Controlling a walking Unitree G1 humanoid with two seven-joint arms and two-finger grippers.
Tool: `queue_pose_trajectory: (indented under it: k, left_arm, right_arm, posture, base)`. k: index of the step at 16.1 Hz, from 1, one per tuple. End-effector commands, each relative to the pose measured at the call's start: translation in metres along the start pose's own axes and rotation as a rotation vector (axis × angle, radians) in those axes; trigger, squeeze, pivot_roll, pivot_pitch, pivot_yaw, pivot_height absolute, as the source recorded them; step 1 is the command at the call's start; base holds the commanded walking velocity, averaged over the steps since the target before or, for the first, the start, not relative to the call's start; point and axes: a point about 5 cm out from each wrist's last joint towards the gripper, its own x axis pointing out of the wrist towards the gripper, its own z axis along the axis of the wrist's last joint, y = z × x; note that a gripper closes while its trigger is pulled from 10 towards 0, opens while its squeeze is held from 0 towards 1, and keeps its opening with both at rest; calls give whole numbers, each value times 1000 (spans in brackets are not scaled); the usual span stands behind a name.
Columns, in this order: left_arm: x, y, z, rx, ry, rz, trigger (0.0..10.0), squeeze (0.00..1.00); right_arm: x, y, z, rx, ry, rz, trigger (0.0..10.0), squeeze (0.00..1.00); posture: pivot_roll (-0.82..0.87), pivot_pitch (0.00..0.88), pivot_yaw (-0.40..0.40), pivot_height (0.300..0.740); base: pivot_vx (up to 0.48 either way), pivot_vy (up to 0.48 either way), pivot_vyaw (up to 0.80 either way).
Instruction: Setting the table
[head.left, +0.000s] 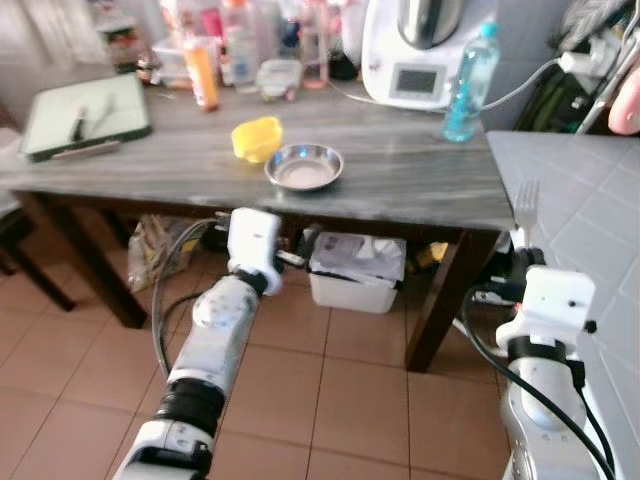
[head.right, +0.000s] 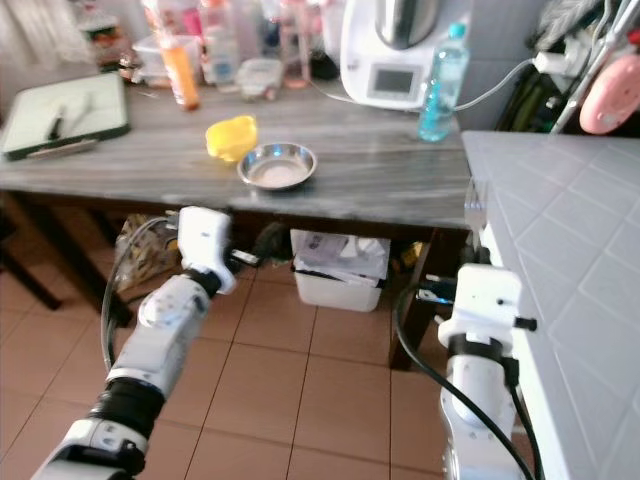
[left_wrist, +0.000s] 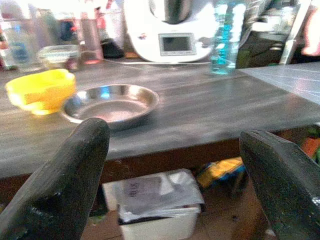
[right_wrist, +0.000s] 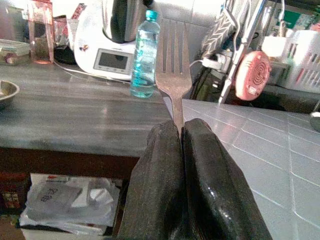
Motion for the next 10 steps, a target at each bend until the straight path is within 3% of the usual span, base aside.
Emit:
queue_pose_trajectory:
  k: [1,10]
  left_arm:
    - [5,-10,3,1,-12,-36,10000,0]
    - [5,-10,2,7,-9,-34,10000,0]
  right_arm:
    - [1,-7,1,-11,-11,-23,10000,0]
    - [1,-5,0,-8,-8,-14,10000,0]
  posture:
    - [39,67,31,740]
    - [38,69,29,740]
  base:
    - [442,0,0]
    - [475,0,0]
